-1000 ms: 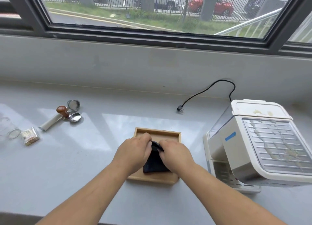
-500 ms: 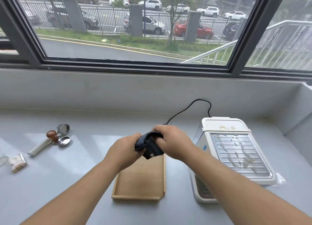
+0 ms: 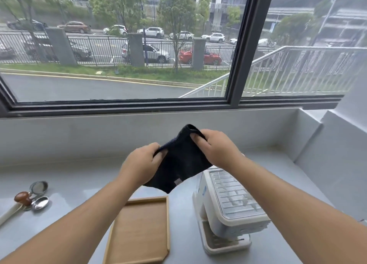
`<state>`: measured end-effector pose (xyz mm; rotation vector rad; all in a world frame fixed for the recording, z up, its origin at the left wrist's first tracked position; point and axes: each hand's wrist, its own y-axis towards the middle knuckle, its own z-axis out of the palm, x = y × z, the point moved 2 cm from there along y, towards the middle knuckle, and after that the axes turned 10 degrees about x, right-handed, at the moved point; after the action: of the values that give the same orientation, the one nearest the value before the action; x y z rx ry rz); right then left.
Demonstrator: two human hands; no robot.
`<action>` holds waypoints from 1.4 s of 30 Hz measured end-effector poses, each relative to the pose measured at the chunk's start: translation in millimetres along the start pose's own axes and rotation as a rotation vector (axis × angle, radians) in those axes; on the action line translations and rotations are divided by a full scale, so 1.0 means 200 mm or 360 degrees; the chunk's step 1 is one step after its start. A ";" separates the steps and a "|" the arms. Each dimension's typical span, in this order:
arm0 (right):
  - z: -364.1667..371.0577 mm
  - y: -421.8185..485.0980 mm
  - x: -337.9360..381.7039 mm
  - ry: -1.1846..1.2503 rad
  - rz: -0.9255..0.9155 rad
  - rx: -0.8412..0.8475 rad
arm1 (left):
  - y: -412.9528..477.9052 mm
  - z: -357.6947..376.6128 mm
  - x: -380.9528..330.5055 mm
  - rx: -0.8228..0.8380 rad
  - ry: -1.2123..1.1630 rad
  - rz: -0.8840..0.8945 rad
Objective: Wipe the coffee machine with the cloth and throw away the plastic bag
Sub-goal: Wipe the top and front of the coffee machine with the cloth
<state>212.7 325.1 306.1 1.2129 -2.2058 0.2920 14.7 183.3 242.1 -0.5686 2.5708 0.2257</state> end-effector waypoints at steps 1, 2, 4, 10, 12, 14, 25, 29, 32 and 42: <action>-0.05 0.01 -0.01 0.0060 0.0003 -0.0033 | 0.03 -0.02 -0.06 -0.0035 0.0024 0.0064; -0.09 0.01 -0.01 0.0125 0.0007 -0.0059 | 0.06 -0.04 -0.12 -0.0073 0.0047 0.0109; -0.18 0.02 -0.01 0.0239 0.0017 -0.0085 | 0.11 -0.09 -0.23 -0.0137 0.0045 0.0119; -0.40 0.03 0.01 0.0448 0.0013 -0.0075 | 0.21 -0.11 -0.57 0.0151 -0.0978 0.0072; -0.45 0.04 -0.02 0.0497 0.0045 -0.0083 | 0.23 -0.11 -0.68 0.0302 -0.1312 0.0103; -0.48 0.03 -0.07 0.0395 0.0110 -0.0089 | 0.23 -0.11 -0.77 0.0415 -0.1341 0.0148; -0.57 -0.10 -0.24 0.0088 0.0082 0.0014 | 0.32 -0.03 -1.01 0.0361 -0.1254 0.0192; -0.59 -0.15 -0.32 -0.0012 0.0133 0.0065 | 0.33 0.03 -1.06 0.0391 -0.1177 0.0181; -0.61 -0.18 -0.36 -0.0083 0.0122 0.0054 | 0.35 0.06 -1.10 0.0402 -0.1216 0.0188; -0.84 -0.22 -0.35 -0.0294 -0.0022 -0.0266 | 0.43 -0.10 -1.25 0.0144 -0.1021 0.0370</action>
<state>343.8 425.2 393.5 1.2033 -2.3242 -0.0114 166.6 343.0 389.0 -0.1241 1.9999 0.3103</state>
